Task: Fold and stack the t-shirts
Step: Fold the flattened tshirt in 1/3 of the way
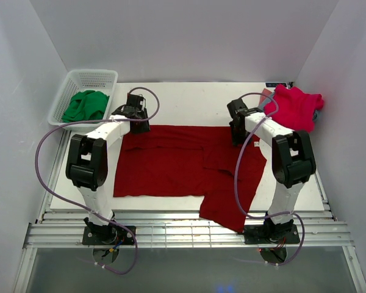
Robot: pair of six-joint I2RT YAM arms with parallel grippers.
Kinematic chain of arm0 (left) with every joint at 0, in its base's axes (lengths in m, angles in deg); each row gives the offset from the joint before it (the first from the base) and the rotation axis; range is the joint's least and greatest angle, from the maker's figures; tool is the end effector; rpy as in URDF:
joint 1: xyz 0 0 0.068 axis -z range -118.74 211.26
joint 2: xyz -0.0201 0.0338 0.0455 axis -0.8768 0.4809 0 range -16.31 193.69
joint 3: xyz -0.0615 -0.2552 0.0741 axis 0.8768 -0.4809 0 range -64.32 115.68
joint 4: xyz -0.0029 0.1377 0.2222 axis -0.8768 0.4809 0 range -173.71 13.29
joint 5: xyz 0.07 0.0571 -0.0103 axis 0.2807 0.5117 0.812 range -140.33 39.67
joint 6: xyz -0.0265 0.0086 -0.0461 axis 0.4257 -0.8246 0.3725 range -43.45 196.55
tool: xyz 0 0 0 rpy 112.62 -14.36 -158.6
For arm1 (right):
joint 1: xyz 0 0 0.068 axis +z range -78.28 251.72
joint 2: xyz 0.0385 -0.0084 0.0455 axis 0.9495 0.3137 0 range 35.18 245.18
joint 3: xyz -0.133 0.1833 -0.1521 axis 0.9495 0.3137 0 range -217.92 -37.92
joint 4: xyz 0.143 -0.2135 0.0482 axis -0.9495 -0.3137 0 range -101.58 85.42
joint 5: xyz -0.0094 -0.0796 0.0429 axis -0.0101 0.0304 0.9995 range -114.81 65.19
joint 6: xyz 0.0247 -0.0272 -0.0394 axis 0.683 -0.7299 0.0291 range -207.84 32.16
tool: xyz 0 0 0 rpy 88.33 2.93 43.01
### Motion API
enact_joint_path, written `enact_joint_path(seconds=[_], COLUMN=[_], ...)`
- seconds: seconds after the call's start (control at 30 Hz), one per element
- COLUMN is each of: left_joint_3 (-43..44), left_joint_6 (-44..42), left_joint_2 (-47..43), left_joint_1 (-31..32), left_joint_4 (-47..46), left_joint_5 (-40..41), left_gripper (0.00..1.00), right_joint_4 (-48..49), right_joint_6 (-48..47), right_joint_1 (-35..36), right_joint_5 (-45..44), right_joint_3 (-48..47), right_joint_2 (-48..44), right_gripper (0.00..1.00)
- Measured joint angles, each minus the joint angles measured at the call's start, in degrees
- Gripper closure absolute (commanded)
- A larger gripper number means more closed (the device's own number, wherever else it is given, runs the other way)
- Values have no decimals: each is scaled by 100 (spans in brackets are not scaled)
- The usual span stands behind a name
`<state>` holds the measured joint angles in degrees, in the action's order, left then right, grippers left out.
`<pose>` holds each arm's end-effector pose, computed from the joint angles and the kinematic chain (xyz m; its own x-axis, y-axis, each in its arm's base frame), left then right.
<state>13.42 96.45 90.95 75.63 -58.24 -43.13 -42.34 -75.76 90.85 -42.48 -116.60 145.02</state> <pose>0.3921 -0.0960 0.2075 -0.8061 -0.1420 -0.5744 -0.1040 0.9897 -0.0987 0.3712 0.1174 0.1858 -0.9058 -0.1032 -0.4110 -0.0200 0.9792 -0.2018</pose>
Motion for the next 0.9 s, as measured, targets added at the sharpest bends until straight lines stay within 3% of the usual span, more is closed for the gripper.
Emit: enact_joint_path(seconds=[0.17, 0.3, 0.57, 0.9], left_joint_3=[-343, -398, -363, -127], left_joint_6=[-39, -33, -33, 42], left_joint_2=[-28, 76, 400, 599], left_joint_1=[-96, -164, -153, -151], left_joint_4=[61, 127, 98, 109], left_joint_5=[-83, 11, 356, 605], left_gripper=[56, 58, 61, 64], right_joint_4=[-275, -245, -144, -601], right_joint_6=[68, 114, 144, 90], right_joint_1=[0, 0, 0, 11], right_joint_5=[-140, -199, -219, -389], right_joint_3=[199, 295, 393, -297], right_joint_2=[-662, -632, 20, 573], right_gripper=[70, 92, 92, 92])
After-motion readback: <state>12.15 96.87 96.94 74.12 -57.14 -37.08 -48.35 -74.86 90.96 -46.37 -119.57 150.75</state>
